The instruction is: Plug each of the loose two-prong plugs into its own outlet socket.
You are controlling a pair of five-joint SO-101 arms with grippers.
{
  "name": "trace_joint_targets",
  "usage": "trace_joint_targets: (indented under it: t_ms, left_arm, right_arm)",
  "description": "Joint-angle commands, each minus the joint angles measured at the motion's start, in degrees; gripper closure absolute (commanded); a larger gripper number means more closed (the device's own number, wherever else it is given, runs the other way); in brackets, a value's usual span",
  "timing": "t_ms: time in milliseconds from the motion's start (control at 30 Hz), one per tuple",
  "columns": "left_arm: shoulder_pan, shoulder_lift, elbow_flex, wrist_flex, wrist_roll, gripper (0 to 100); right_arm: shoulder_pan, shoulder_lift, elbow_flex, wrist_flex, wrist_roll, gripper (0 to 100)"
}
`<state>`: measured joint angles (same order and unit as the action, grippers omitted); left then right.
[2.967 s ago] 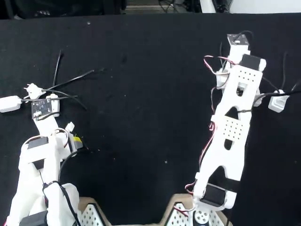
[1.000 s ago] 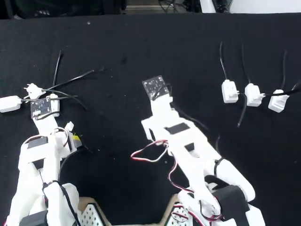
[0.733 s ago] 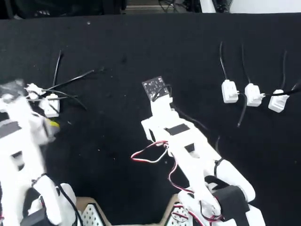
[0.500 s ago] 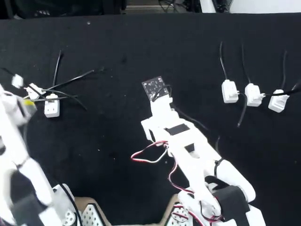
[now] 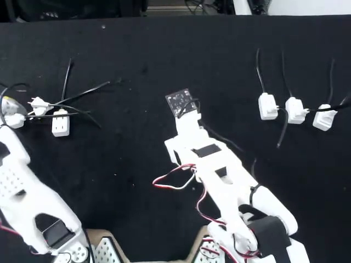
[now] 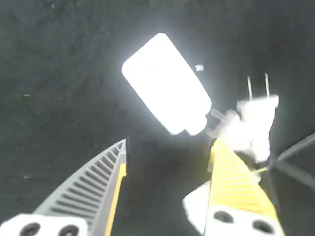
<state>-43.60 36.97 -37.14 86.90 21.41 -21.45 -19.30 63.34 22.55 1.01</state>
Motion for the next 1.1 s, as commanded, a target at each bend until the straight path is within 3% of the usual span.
trace_joint_targets:
  t_ms: [0,200,367,467,567,800,1067]
  left_arm:
    - [-0.6,12.3,-26.2,6.4,9.3,73]
    - [-0.7,28.4,-48.5,10.1,10.3,73]
    - [-1.5,37.1,-58.6,13.2,10.3,73]
    - [-1.6,37.1,-57.6,14.0,10.1,79]
    - [-2.8,36.7,-57.7,14.0,10.3,97]
    - [-4.2,33.3,-57.8,14.1,9.8,97]
    - [-5.4,20.4,-56.4,14.2,-5.5,97]
  right_arm:
    - [0.3,-2.7,-0.3,-1.3,0.4,80.4]
    - [0.3,-2.7,-0.3,-1.3,0.4,80.4]
    - [0.3,-2.7,-0.3,-1.4,0.4,80.4]
    - [0.3,-2.7,-0.3,-1.4,0.4,80.4]
    - [0.3,-2.7,-0.3,-1.4,0.4,80.4]
    - [0.3,-2.6,-0.2,-2.7,0.5,80.4]
    - [0.3,-2.6,-0.1,-2.9,0.5,80.4]
